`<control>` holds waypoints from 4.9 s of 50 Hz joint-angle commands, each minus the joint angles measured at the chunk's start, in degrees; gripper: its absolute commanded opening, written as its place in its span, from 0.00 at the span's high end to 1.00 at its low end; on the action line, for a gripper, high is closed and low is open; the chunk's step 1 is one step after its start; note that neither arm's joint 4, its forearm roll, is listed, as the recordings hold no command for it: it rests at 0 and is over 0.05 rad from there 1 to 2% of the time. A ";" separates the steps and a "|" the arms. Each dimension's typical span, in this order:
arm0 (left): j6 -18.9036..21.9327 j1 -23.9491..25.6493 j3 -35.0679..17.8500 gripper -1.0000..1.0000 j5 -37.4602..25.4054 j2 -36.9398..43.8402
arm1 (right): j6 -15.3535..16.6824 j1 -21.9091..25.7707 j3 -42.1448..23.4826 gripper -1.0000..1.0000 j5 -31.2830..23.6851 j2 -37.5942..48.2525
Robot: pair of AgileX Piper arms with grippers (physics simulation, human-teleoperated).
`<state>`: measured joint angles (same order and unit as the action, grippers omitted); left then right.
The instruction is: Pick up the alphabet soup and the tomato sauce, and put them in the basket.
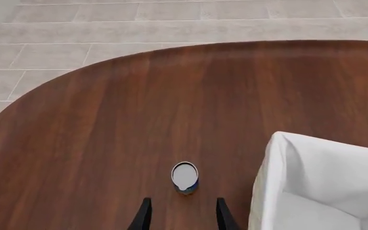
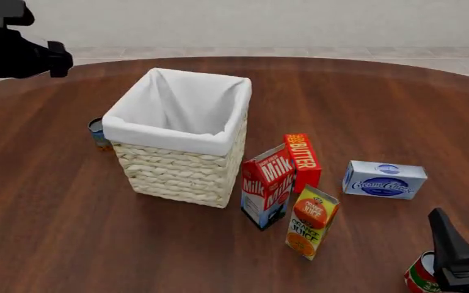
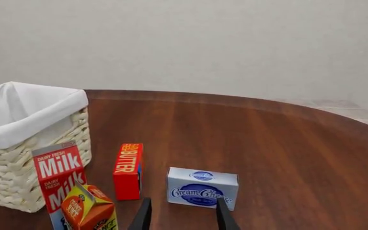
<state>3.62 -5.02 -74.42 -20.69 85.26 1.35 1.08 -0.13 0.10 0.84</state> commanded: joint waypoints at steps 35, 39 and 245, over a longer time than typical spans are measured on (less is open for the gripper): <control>-0.15 -0.47 -6.17 0.00 1.80 15.26 | 0.06 -0.08 0.02 0.00 0.17 0.17; -0.35 -0.25 -6.20 0.00 1.97 15.92 | 0.03 -0.18 0.02 0.00 0.01 -0.01; -3.55 -1.42 -8.78 0.00 12.62 42.07 | -0.16 -0.20 0.04 0.00 0.77 0.78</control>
<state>0.19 -6.18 -83.31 -8.51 124.60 1.20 0.87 -0.11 0.80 1.55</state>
